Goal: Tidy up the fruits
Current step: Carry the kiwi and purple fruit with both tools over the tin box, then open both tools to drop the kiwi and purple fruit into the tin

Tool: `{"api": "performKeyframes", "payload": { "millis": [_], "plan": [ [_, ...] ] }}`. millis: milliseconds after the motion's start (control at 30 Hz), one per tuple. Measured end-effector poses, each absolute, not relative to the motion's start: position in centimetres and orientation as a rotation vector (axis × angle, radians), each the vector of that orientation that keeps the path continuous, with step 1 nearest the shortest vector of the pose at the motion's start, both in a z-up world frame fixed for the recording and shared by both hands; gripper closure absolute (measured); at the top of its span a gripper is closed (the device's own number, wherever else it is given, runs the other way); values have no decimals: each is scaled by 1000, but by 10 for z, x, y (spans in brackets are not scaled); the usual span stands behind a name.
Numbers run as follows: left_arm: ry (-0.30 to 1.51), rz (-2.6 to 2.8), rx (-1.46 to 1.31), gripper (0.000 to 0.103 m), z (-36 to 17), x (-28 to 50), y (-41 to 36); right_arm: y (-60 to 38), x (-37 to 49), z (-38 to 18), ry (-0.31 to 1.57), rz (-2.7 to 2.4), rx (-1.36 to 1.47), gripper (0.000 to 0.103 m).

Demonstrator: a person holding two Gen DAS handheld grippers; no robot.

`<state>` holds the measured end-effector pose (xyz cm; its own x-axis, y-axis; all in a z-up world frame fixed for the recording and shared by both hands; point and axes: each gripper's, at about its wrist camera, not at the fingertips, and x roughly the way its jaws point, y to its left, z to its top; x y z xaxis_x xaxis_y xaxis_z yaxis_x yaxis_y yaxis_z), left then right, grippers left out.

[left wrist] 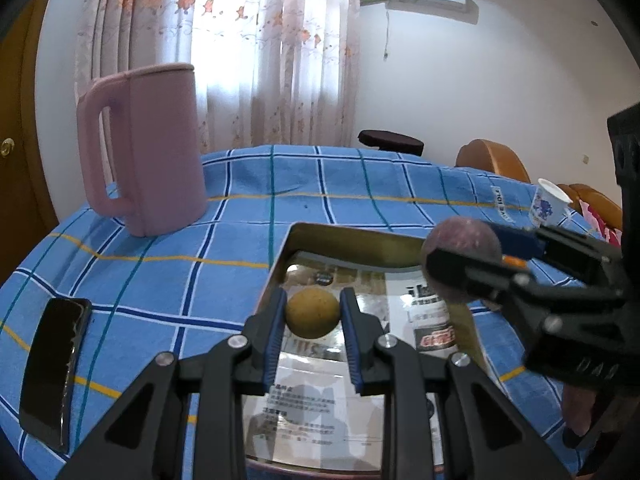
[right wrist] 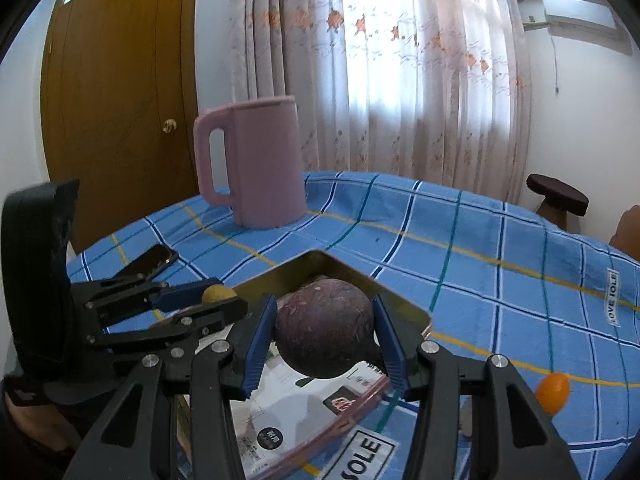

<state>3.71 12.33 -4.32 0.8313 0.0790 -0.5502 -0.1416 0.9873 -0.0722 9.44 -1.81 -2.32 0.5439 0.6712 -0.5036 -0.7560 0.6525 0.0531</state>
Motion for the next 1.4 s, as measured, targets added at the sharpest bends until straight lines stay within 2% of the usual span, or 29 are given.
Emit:
{"api": "performKeyframes", "payload": {
  "millis": [600,667,700,767,800,867,933,1133,1400],
  "plan": [
    [586,155,-99,73,-46,38,128,5,101,-52,616,872,-205,51],
    [585,170,-92,72,-46,36,126,4,101,-51,620,861,-212,44],
    [584,170,-96,69,-46,36,126,2,101,-50,618,846,-214,41],
    [568,183,-113,48,-44,30,125,-5,100,-46,609,830,-210,39],
    [555,186,-115,42,-41,26,124,-13,97,-43,603,825,-205,39],
    [524,180,-106,23,-36,18,117,-31,89,-36,576,805,-208,39],
    [498,163,-101,15,-31,11,108,-56,80,-29,536,749,-231,39],
    [493,50,-89,10,-29,6,64,-139,59,-29,538,611,-231,39],
    [547,-27,-38,8,-39,15,19,-176,54,-54,609,591,-250,39]
  ]
}}
